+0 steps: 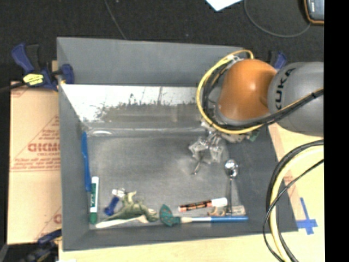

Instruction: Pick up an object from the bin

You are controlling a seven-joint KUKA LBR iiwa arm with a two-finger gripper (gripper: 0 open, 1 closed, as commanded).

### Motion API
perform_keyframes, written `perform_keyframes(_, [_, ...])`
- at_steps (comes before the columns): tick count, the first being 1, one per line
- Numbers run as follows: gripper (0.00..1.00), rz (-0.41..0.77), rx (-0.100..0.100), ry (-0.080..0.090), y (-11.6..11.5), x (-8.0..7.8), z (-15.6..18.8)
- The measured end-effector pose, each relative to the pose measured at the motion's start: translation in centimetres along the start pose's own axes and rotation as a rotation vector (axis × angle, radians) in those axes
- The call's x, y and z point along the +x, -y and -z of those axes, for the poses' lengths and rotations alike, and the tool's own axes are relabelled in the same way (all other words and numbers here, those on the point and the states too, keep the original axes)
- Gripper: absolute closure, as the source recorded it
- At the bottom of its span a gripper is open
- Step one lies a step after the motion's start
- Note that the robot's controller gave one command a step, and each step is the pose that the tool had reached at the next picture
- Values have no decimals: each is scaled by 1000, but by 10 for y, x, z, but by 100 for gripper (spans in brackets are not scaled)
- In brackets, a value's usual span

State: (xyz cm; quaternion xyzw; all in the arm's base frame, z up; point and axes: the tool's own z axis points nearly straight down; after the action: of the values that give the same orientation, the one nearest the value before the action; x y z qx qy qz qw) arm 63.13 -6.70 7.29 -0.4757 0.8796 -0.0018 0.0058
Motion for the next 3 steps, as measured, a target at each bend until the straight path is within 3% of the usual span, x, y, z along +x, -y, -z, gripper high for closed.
perform_keyframes(1, [100,-2,0,0,0,0,0])
perform_keyframes(3, [100,-3,5,3,1,0,33])
